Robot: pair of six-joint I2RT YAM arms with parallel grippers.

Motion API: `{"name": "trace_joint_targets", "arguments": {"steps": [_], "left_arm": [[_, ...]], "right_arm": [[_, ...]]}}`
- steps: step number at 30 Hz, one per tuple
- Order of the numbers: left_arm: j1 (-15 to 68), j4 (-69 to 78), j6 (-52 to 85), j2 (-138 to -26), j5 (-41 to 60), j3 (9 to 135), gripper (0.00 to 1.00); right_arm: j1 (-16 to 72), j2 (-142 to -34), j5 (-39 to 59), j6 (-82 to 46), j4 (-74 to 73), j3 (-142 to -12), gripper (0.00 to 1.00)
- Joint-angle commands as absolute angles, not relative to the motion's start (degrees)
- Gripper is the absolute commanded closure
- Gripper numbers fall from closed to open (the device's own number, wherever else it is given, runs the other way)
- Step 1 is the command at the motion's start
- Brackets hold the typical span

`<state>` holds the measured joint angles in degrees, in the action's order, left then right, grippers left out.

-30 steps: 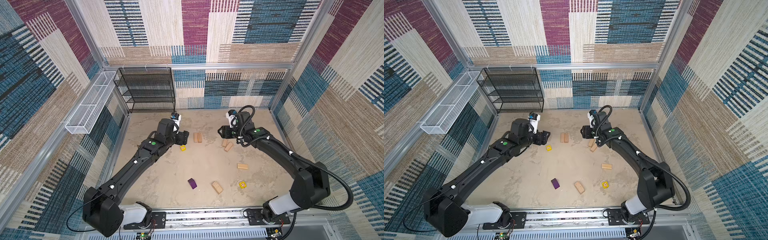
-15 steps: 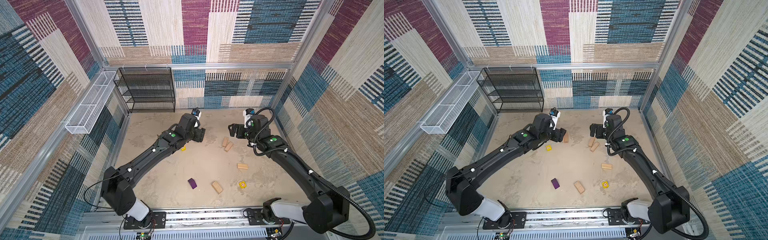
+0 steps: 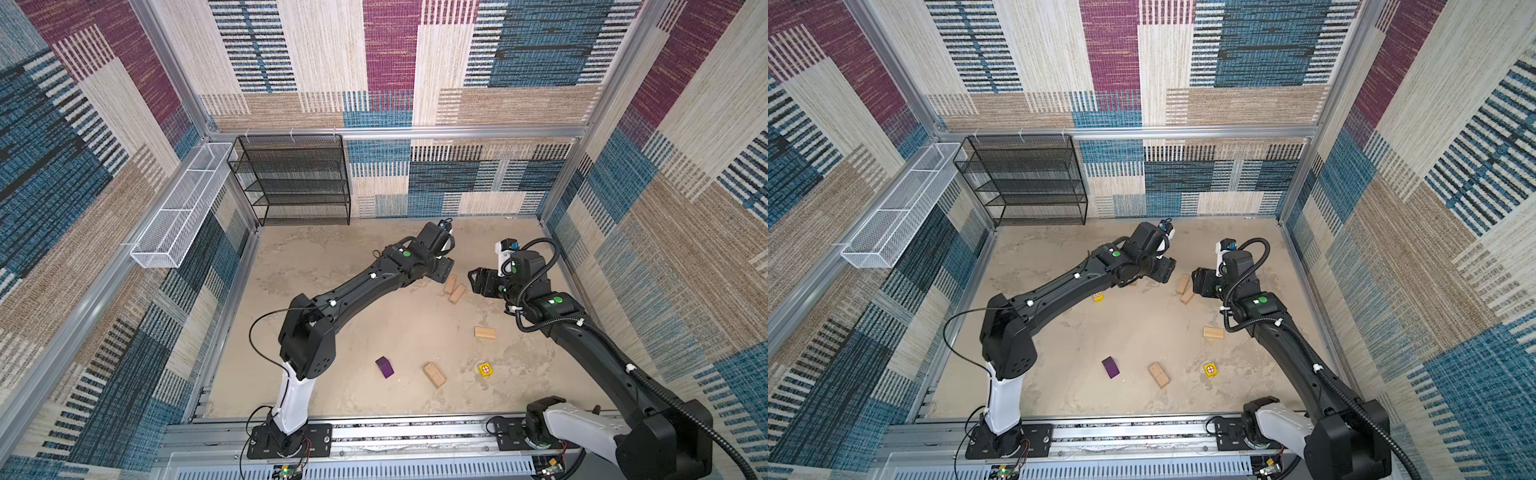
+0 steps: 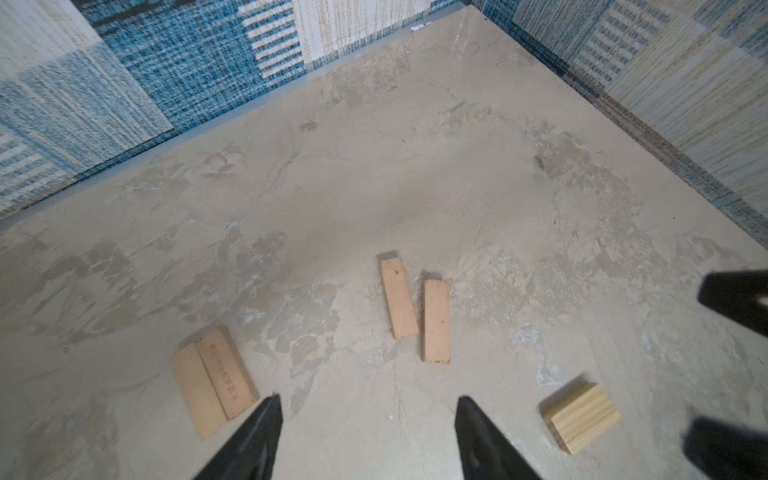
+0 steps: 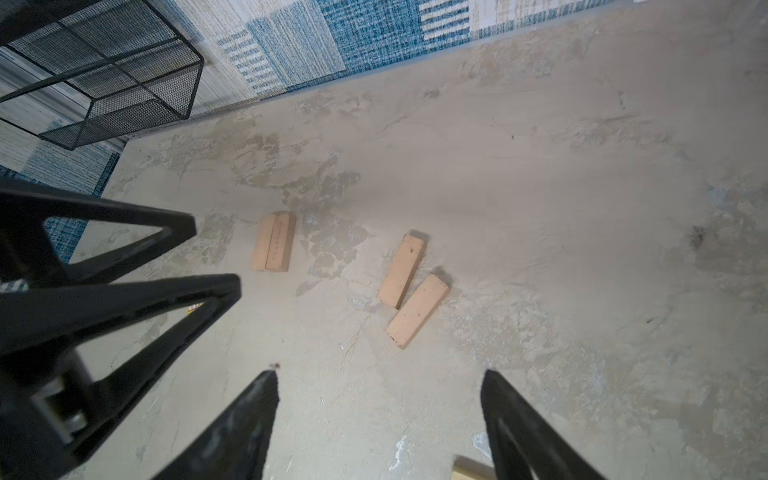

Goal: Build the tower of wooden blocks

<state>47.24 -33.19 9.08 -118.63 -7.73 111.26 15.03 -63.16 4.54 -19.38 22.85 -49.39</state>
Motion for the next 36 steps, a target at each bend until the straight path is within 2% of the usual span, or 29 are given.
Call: {"name": "trace_joint_targets", "arguments": {"steps": [1,10,17,36], "left_arm": [[47.70,-37.94,8.28,-123.50,-7.99,117.14,0.30],[47.99,-41.95,9.15,-135.45,-6.16,129.00,0.32],[47.90,-44.68,9.03,-142.86,-4.53,136.36,0.33],[47.98,-44.81,7.47,-152.09,-5.82,143.31,0.37]], "right_arm": [[15.11,-60.73,5.46,-21.64,22.55,-47.17,0.26],[15.09,-55.20,6.79,-24.53,23.20,-41.42,0.35],[15.06,-55.18,7.24,-24.26,23.65,-39.67,0.36],[15.09,-57.26,7.19,-23.21,22.50,-37.52,0.32]]}}
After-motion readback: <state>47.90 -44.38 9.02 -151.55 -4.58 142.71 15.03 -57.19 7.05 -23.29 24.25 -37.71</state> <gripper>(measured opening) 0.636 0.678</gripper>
